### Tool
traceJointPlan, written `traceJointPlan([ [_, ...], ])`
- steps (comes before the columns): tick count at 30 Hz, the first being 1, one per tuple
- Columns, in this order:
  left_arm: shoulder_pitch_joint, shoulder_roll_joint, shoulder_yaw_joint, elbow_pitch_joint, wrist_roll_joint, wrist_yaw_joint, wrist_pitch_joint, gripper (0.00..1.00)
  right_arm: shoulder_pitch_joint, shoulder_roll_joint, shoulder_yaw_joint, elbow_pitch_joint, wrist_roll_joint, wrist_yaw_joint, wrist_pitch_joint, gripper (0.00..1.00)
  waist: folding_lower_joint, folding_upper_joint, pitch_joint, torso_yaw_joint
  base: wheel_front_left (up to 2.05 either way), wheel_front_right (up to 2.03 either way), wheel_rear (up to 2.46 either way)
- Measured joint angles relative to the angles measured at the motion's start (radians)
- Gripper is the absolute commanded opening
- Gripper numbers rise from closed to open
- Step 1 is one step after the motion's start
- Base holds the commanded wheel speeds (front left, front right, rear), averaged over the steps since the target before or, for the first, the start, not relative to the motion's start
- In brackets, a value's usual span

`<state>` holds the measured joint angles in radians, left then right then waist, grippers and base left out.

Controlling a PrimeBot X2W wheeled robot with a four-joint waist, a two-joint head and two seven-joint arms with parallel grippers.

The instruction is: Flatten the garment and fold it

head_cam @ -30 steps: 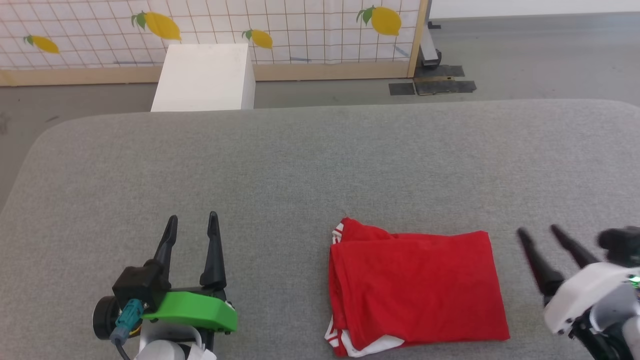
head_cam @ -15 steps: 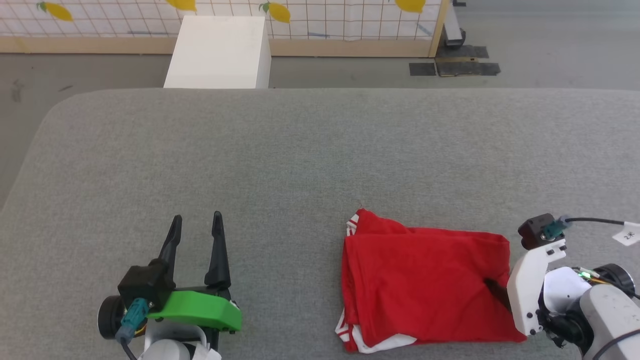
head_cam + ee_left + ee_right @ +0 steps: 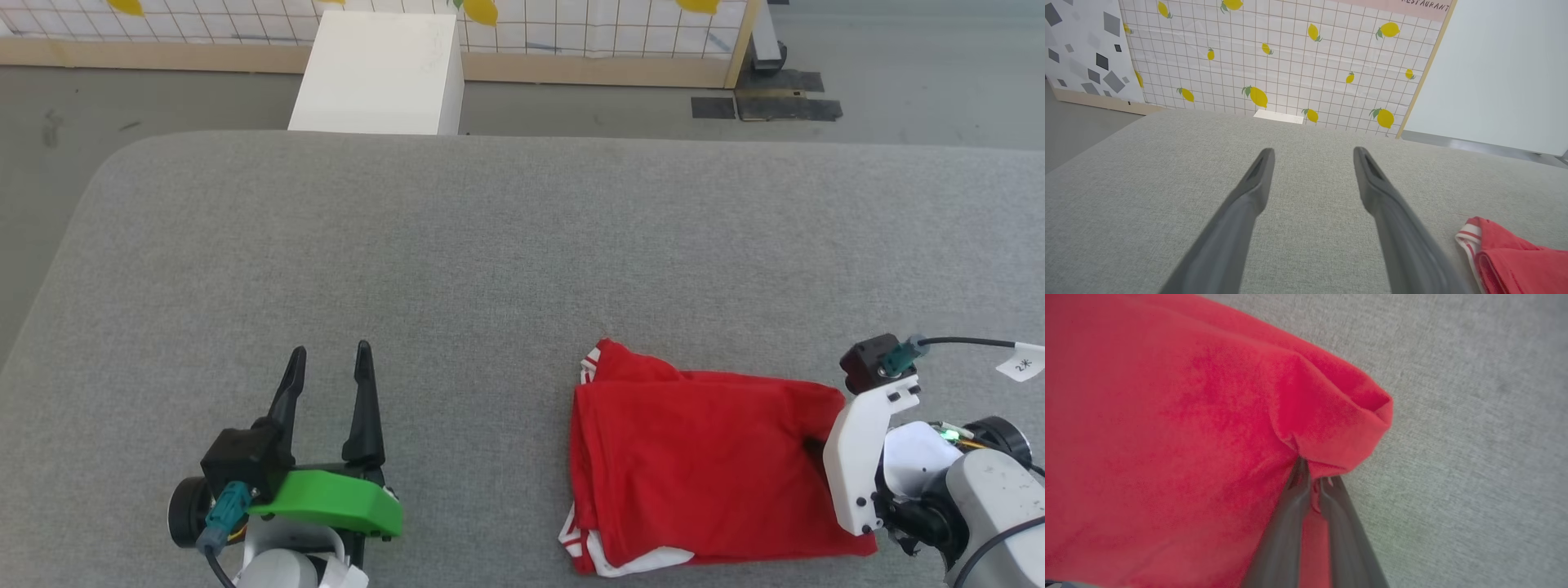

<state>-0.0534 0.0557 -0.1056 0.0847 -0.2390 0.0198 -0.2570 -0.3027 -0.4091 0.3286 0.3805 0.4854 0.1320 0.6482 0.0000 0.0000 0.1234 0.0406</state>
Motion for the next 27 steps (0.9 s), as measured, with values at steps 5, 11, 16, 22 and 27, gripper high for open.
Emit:
traceJointPlan([
  [5,0.001,0.000,0.000,-0.001,0.000,-0.001,0.000,1.00,-0.004,-0.056,0.046,-0.102,0.000,0.000,0.000,0.00,0.0000,0.0000,-0.013,-0.021,0.00,0.00,0.00],
  [11,-0.001,-0.001,-0.003,-0.026,0.000,0.001,0.000,1.00,-0.025,-0.208,0.053,-0.204,0.011,0.000,0.049,0.00,0.0000,0.0001,-0.011,-0.086,0.00,0.00,0.00],
  [16,-0.044,-0.003,-0.023,-0.049,0.000,0.019,0.000,1.00,-0.081,-0.331,0.003,-0.196,0.019,0.000,0.059,0.00,0.0000,0.0001,0.018,-0.163,0.00,0.00,0.00],
  [22,-0.138,-0.005,-0.077,-0.045,0.025,0.026,-0.001,1.00,-0.153,-0.427,-0.083,-0.080,0.017,0.000,-0.016,0.00,0.0000,0.0001,0.105,-0.233,0.00,0.00,0.00],
  [27,-0.228,-0.006,-0.121,-0.033,0.062,0.026,0.000,1.00,-0.199,-0.467,-0.172,0.072,0.011,0.000,-0.088,0.00,0.0001,0.0001,0.205,-0.266,0.00,0.00,0.00],
])
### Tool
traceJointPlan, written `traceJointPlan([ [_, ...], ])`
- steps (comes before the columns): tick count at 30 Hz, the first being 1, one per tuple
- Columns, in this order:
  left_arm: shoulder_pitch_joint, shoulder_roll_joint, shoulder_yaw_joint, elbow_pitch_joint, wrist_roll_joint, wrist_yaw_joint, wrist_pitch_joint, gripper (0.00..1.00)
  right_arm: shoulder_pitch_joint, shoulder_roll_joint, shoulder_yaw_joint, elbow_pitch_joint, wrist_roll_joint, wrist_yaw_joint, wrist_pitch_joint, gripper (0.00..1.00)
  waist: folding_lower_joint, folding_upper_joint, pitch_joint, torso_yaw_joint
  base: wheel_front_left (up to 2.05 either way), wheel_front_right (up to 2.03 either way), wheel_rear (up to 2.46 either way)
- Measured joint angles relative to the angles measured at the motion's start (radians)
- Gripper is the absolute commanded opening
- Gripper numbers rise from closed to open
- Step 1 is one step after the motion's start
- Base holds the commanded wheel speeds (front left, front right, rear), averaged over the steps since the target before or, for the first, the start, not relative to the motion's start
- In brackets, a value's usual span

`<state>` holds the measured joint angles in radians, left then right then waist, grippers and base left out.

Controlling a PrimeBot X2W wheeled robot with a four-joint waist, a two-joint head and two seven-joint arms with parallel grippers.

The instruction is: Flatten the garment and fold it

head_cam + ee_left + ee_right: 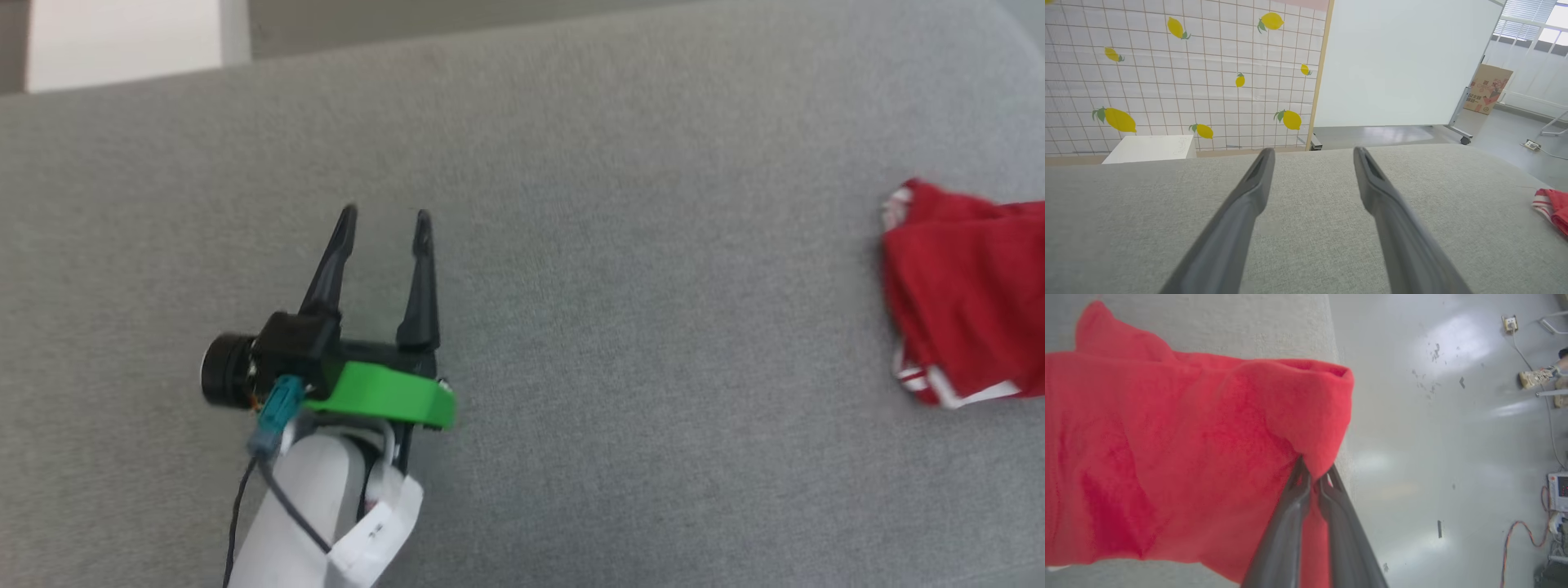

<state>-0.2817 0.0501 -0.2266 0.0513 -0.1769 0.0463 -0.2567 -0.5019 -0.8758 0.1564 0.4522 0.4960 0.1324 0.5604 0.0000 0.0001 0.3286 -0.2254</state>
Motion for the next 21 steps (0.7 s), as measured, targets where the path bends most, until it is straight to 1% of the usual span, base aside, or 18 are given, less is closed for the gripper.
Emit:
traceJointPlan([
  [4,-0.041,0.000,-0.020,-0.005,0.034,0.009,0.009,1.00,-0.045,-0.007,-0.056,0.129,-0.025,0.000,-0.064,0.00,0.0001,0.0000,0.083,-0.005,0.00,0.00,0.00],
  [9,-0.058,0.014,-0.022,-0.039,0.063,0.030,0.027,1.00,-0.145,0.014,-0.113,0.275,-0.087,0.000,-0.167,0.00,0.0003,0.0000,0.186,0.001,0.00,0.00,0.00],
  [10,-0.058,0.016,-0.021,-0.045,0.067,0.034,0.033,1.00,-0.166,0.021,-0.123,0.307,-0.103,0.000,-0.182,0.15,0.0003,0.0000,0.205,0.003,0.00,0.00,0.00],
  [11,-0.058,0.019,-0.021,-0.051,0.069,0.036,0.035,1.00,-0.182,0.025,-0.132,0.331,-0.113,0.000,-0.194,0.67,0.0003,0.0000,0.218,0.005,0.00,0.00,0.00],
  [12,-0.057,0.021,-0.021,-0.058,0.072,0.039,0.036,1.00,-0.200,0.030,-0.143,0.359,-0.127,0.000,-0.213,1.00,0.0003,0.0000,0.234,0.008,0.00,0.00,0.00],
  [17,-0.057,0.023,-0.025,-0.078,0.073,0.047,0.036,1.00,-0.271,0.039,-0.181,0.467,-0.168,0.000,-0.295,1.00,0.0003,0.0000,0.278,0.026,0.00,0.00,0.00],
  [21,-0.046,0.023,-0.022,-0.064,0.065,0.050,0.033,1.00,-0.310,0.049,-0.193,0.491,-0.156,0.000,-0.387,1.00,0.0002,0.0000,0.261,0.035,0.00,0.00,0.00],
])
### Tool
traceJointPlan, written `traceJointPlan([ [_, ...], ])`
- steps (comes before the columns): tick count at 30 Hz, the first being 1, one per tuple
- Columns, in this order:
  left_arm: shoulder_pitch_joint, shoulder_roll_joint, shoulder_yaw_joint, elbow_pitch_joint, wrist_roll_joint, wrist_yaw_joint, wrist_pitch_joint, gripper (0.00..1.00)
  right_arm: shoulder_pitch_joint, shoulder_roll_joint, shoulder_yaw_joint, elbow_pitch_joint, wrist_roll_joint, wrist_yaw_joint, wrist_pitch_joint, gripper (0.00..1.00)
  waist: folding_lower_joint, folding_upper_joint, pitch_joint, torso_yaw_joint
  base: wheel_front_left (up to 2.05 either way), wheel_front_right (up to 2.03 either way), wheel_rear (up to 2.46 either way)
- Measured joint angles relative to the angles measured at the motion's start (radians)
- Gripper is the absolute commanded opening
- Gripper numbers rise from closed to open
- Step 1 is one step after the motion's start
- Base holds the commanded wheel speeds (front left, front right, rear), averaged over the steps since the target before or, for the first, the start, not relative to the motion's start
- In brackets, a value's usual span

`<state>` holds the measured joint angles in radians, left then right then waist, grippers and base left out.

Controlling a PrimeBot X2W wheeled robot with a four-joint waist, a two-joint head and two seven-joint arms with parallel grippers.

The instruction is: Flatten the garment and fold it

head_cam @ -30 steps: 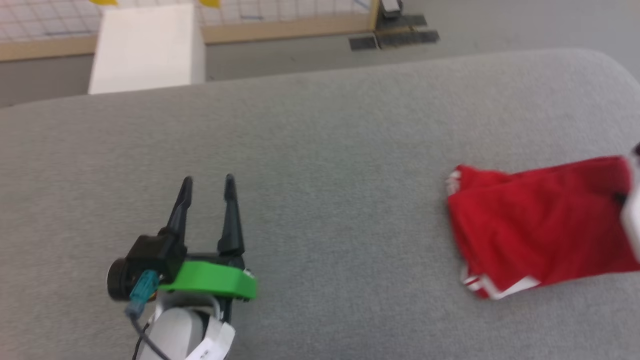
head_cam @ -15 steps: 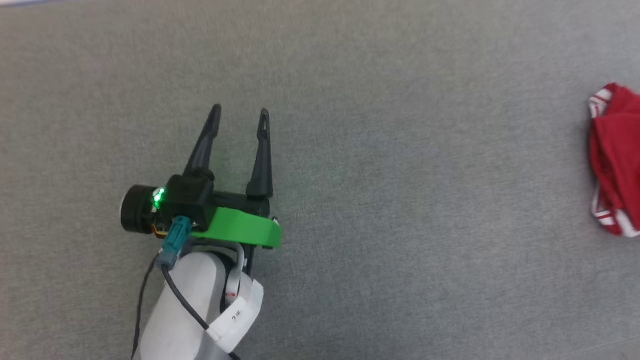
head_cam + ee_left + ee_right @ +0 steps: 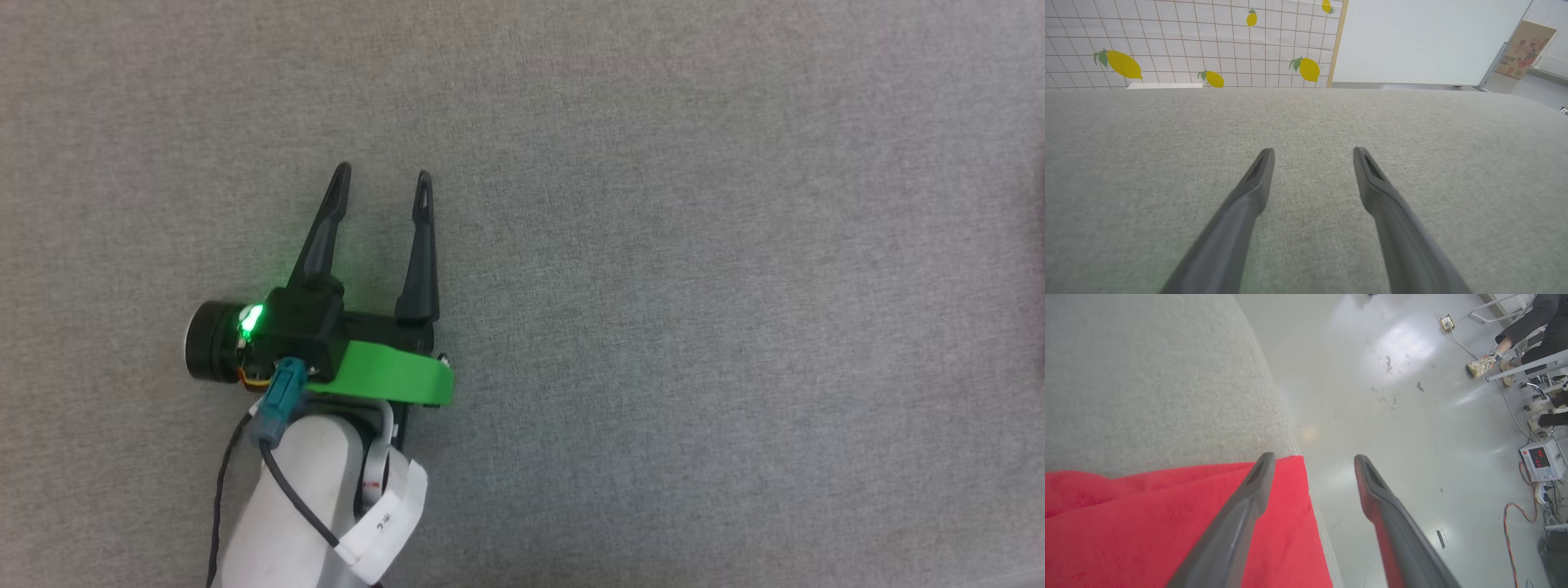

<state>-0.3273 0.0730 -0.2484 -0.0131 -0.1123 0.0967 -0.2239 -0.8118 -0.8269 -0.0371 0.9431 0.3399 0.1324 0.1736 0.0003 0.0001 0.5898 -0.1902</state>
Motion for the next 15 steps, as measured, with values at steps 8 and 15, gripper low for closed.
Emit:
traceJointPlan([
  [8,0.080,0.002,0.045,0.043,-0.064,0.000,-0.025,1.00,-0.050,0.055,0.071,-0.173,0.131,0.000,-0.159,1.00,-0.0002,0.0000,-0.115,0.014,0.00,0.00,0.00],
  [15,0.164,0.015,0.111,0.035,-0.119,0.000,-0.030,1.00,-0.027,0.184,0.149,-0.459,0.244,0.000,-0.257,1.00,-0.0003,-0.0001,-0.276,0.018,0.00,0.00,0.00],
])
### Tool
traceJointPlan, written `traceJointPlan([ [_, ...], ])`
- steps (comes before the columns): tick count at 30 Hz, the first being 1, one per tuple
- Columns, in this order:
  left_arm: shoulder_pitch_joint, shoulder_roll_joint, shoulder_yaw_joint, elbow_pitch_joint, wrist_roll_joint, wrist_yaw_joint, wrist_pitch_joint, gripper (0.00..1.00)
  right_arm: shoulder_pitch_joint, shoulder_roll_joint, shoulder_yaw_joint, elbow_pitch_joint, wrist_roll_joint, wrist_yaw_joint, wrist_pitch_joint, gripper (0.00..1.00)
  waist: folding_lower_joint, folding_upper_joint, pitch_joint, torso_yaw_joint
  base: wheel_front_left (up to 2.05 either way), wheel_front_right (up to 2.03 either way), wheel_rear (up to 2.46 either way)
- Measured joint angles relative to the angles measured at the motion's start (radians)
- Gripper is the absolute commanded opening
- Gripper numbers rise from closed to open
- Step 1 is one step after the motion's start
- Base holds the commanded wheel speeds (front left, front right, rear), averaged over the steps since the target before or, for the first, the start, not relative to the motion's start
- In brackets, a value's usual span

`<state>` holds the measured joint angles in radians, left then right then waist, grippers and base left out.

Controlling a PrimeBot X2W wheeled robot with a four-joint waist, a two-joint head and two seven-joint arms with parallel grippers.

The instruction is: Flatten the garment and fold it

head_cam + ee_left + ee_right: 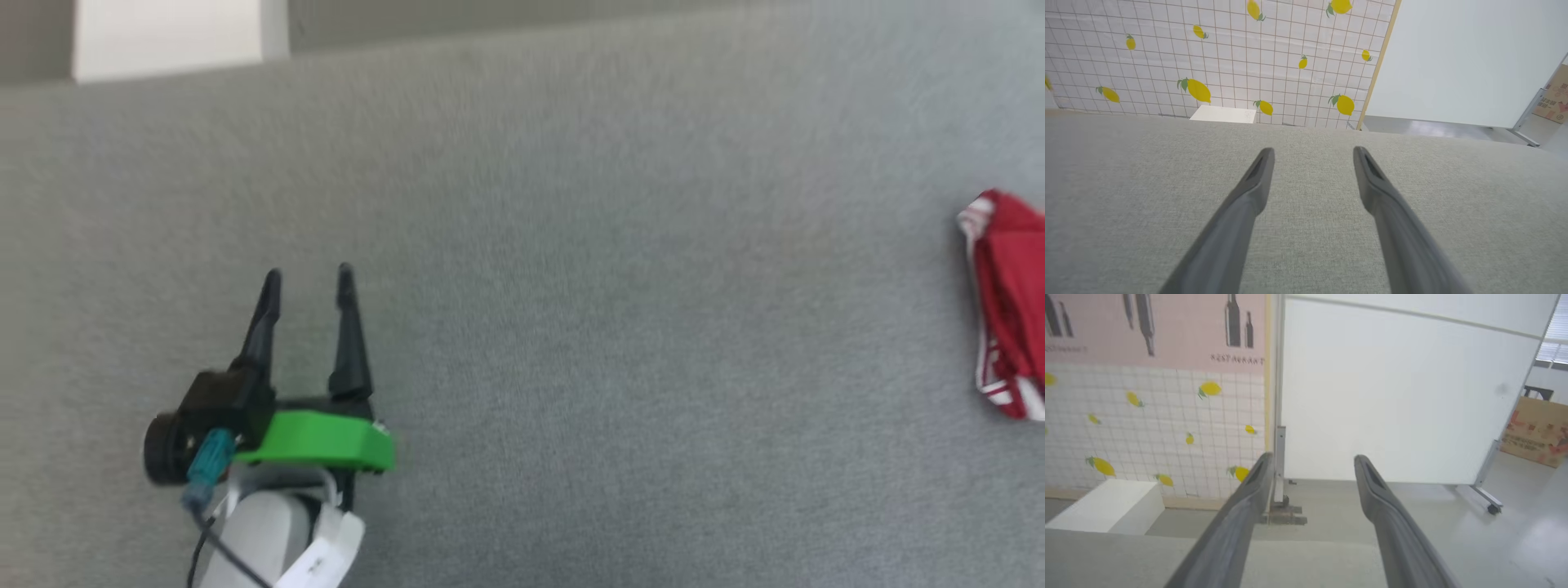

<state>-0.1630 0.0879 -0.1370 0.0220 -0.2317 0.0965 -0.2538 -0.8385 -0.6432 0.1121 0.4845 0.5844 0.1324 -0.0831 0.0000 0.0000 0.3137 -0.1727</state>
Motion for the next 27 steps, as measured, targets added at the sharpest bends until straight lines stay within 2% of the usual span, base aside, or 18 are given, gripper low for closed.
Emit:
traceJointPlan([
  [4,0.043,0.005,0.035,-0.011,-0.017,0.001,-0.003,1.00,0.112,0.085,-0.004,-0.145,-0.013,0.000,-0.063,1.00,0.0000,0.0001,-0.089,0.008,0.00,0.00,0.00],
  [10,0.088,0.008,0.102,-0.038,-0.053,0.012,-0.004,1.00,0.337,0.275,-0.057,-0.318,-0.092,0.000,-0.114,1.00,-0.0001,0.0000,-0.198,0.033,0.00,0.00,0.00],
  [14,0.119,0.007,0.144,-0.052,-0.068,0.012,-0.004,1.00,0.460,0.405,-0.109,-0.374,-0.159,0.000,-0.134,1.00,-0.0001,0.0000,-0.254,0.058,0.00,0.00,0.00],
  [20,0.166,-0.002,0.157,-0.056,-0.072,0.011,-0.004,1.00,0.646,0.558,-0.173,-0.392,-0.318,0.000,-0.156,1.00,-0.0001,0.0000,-0.315,0.110,0.00,0.00,0.00],
  [27,0.174,-0.016,0.120,0.012,-0.076,-0.004,-0.004,1.00,0.757,0.589,-0.177,-0.356,-0.379,0.000,-0.164,1.00,-0.0001,0.0000,-0.345,0.147,0.00,0.00,0.00],
])
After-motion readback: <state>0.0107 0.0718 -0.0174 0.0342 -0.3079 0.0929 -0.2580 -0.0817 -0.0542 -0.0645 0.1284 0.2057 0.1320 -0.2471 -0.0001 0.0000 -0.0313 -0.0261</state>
